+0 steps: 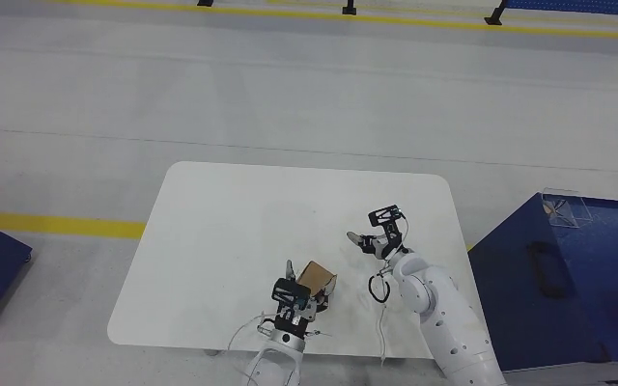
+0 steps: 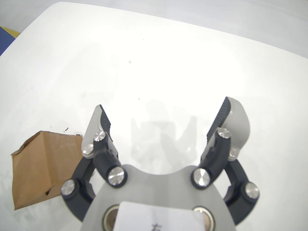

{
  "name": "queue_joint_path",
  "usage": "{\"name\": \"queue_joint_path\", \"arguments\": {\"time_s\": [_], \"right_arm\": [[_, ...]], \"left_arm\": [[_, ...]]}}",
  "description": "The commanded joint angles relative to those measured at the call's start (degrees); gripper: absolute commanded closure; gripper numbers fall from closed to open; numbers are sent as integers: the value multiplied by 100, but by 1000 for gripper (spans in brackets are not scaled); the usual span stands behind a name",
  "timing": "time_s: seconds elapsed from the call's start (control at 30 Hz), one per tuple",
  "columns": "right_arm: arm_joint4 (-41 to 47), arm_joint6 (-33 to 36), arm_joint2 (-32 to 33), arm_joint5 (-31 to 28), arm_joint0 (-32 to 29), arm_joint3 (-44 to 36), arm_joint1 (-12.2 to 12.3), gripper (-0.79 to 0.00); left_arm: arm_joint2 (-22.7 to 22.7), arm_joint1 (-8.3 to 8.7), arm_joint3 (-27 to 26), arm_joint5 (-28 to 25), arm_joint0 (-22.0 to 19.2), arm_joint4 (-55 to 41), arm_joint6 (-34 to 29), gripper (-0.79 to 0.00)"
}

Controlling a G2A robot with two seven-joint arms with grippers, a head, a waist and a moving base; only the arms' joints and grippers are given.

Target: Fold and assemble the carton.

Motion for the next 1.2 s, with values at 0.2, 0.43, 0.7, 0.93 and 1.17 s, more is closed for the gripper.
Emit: {"name": "queue_joint_path", "arguments": {"time_s": [0.2,0.43,0.7,0.93,1.17], "right_arm": [[0,0,0,0,0,0,0,-785],[0,0,0,0,0,0,0,-785],[0,0,0,0,0,0,0,-785],[0,0,0,0,0,0,0,-785],[0,0,0,0,0,0,0,-785]], "left_arm": [[113,-69,284,30,-193,-93,-545,0],[132,-77,369,-177,-153,-215,-1041,0],[73,-98,229,-149,-99,-414,-735,0],[123,-121,379,-13,-158,-264,-860,0],[134,-136,546,87,-138,-210,-1014,0]]}}
